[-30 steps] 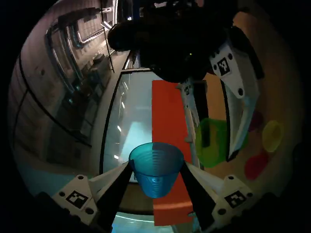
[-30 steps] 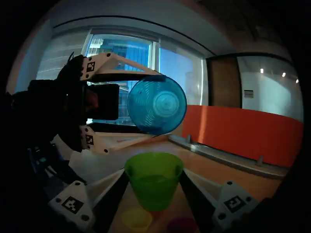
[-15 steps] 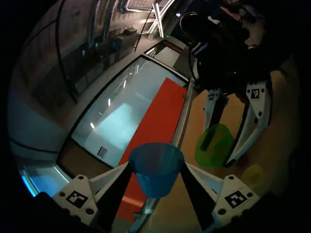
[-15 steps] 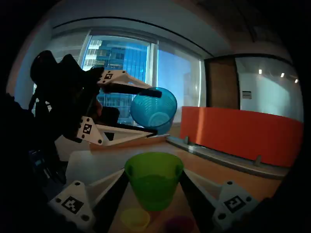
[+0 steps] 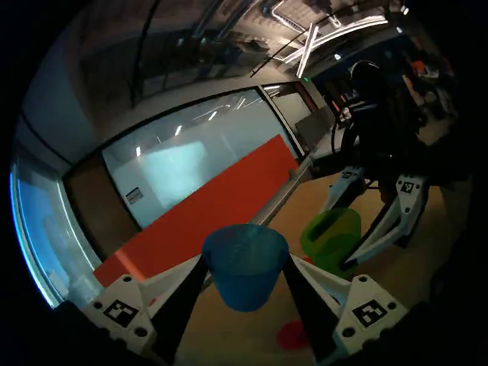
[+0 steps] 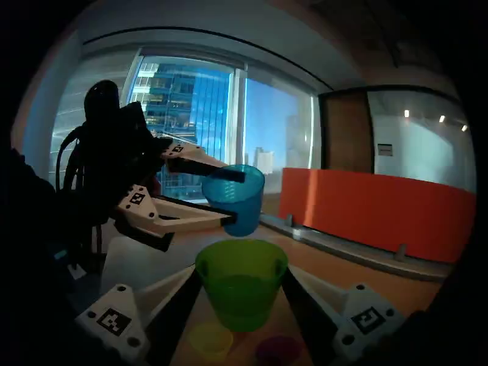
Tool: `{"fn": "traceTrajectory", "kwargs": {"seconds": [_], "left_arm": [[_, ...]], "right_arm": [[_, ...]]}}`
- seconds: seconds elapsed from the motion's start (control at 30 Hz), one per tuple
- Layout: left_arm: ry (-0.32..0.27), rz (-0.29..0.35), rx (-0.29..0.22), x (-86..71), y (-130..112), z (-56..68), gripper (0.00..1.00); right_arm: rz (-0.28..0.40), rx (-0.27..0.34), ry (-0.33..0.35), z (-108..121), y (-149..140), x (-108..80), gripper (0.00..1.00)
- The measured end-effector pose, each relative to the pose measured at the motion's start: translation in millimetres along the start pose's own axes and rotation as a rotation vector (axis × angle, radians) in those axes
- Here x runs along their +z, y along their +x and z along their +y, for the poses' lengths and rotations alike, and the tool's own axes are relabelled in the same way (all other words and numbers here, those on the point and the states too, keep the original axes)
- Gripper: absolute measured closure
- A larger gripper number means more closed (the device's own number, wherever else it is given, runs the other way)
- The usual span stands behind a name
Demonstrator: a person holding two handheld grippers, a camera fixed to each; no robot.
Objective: Pour water
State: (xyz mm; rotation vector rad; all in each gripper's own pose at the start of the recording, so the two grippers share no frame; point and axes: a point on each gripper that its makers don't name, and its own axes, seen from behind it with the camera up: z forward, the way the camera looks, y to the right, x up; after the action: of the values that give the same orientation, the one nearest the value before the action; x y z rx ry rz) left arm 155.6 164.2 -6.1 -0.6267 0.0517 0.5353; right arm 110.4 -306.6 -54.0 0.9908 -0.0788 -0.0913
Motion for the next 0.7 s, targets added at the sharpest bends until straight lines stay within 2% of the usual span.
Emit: {"fn": "traceTrajectory", "kwargs": {"seconds": [0.2,0.3,0.5,0.7], "left_arm": [[-0.01,-0.016,-0.167,-3.5,-19,-4.2,0.15],[-0.015,-0.02,-0.229,-7.4,-28,-5.6,0.15],[-0.028,-0.022,-0.309,-14.9,-40,-2.9,0.15],[-0.029,-0.047,-0.336,-18.7,-54,-2.9,0.15]], "right_arm": [[0.002,0.0,-0.013,6,3,-5.8,0.11],[0.003,0.003,-0.019,8,3,-8.8,0.11],[0.001,0.002,-0.036,14,4,-13.1,0.11],[-0.003,0.006,-0.045,17,4,-16.5,0.11]]}}
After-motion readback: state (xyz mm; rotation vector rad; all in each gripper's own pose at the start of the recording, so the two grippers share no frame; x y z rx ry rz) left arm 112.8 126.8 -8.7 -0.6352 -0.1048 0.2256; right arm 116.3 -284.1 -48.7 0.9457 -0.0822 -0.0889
